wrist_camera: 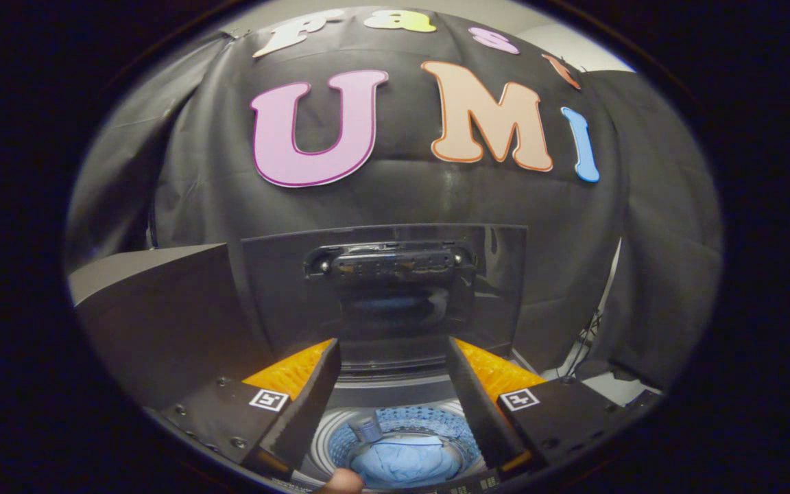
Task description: Put the clothes into the washing machine and then close the washing machine lid.
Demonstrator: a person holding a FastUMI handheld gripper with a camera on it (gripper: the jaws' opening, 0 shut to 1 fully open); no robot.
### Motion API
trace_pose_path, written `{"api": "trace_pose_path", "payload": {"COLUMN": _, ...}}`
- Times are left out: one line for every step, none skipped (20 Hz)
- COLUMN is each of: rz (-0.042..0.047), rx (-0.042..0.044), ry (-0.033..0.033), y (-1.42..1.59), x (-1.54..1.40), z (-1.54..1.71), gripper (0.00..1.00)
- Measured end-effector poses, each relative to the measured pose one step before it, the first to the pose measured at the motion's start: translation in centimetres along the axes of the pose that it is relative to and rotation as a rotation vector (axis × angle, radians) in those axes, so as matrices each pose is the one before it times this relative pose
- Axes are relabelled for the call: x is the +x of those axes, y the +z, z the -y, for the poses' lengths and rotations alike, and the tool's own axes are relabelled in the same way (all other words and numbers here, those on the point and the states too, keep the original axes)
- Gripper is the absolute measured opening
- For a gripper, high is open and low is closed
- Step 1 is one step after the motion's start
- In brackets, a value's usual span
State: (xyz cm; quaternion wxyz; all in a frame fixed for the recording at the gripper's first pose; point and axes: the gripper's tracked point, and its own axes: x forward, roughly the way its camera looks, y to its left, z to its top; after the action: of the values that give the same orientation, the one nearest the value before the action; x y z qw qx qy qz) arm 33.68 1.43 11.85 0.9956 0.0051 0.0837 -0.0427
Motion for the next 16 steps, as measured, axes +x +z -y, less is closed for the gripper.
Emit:
{"api": "trace_pose_path", "payload": {"rz": -0.00489, "rx": 0.00490, "ry": 0.00776, "y": -0.135, "x": -0.146, "z": -0.236, "gripper": 0.96}}
{"api": "trace_pose_path", "payload": {"rz": 0.00981, "rx": -0.00142, "ry": 0.00647, "y": 0.397, "x": -0.207, "z": -0.159, "gripper": 0.96}}
{"api": "trace_pose_path", "payload": {"rz": 0.02088, "rx": -0.00281, "ry": -0.00706, "y": 0.801, "x": -0.167, "z": -0.032, "gripper": 0.96}}
{"api": "trace_pose_path", "payload": {"rz": 0.02326, "rx": -0.00151, "ry": 0.00160, "y": 0.636, "x": -0.253, "z": -0.003, "gripper": 0.96}}
{"api": "trace_pose_path", "payload": {"rz": 0.02546, "rx": -0.00123, "ry": 0.00464, "y": 0.794, "x": -0.075, "z": -0.308, "gripper": 0.96}}
{"api": "trace_pose_path", "payload": {"rz": 0.02204, "rx": -0.00614, "ry": 0.00873, "y": 0.728, "x": -0.011, "z": -0.353, "gripper": 0.96}}
{"api": "trace_pose_path", "payload": {"rz": 0.01778, "rx": -0.01098, "ry": 0.00159, "y": 0.747, "x": 0.013, "z": -0.131, "gripper": 0.96}}
{"api": "trace_pose_path", "payload": {"rz": 0.01161, "rx": -0.01282, "ry": 0.00643, "y": 0.594, "x": -0.038, "z": -0.250, "gripper": 0.96}}
{"api": "trace_pose_path", "payload": {"rz": 0.01049, "rx": -0.01553, "ry": 0.00568, "y": 0.594, "x": 0.148, "z": -0.219, "gripper": 0.96}}
{"api": "trace_pose_path", "payload": {"rz": 0.00483, "rx": -0.01474, "ry": -0.00427, "y": 0.453, "x": 0.215, "z": 0.068, "gripper": 0.96}}
{"api": "trace_pose_path", "payload": {"rz": 0.00893, "rx": -0.00699, "ry": -0.00424, "y": 0.517, "x": 0.301, "z": 0.021, "gripper": 0.96}}
{"api": "trace_pose_path", "payload": {"rz": 0.00746, "rx": -0.00133, "ry": 0.00290, "y": 0.492, "x": 0.434, "z": -0.176, "gripper": 0.96}}
{"api": "trace_pose_path", "payload": {"rz": 0.00158, "rx": -0.00267, "ry": 0.00590, "y": 0.341, "x": 0.485, "z": -0.236, "gripper": 0.96}}
{"api": "trace_pose_path", "payload": {"rz": 0.00069, "rx": -0.00707, "ry": 0.00049, "y": 0.474, "x": 0.504, "z": -0.071, "gripper": 0.96}}
{"api": "trace_pose_path", "payload": {"rz": -0.00244, "rx": -0.01782, "ry": -0.00270, "y": 0.373, "x": 0.546, "z": 0.081, "gripper": 0.96}}
{"api": "trace_pose_path", "payload": {"rz": 0.00079, "rx": -0.01902, "ry": -0.00416, "y": 0.603, "x": 0.533, "z": 0.139, "gripper": 0.96}}
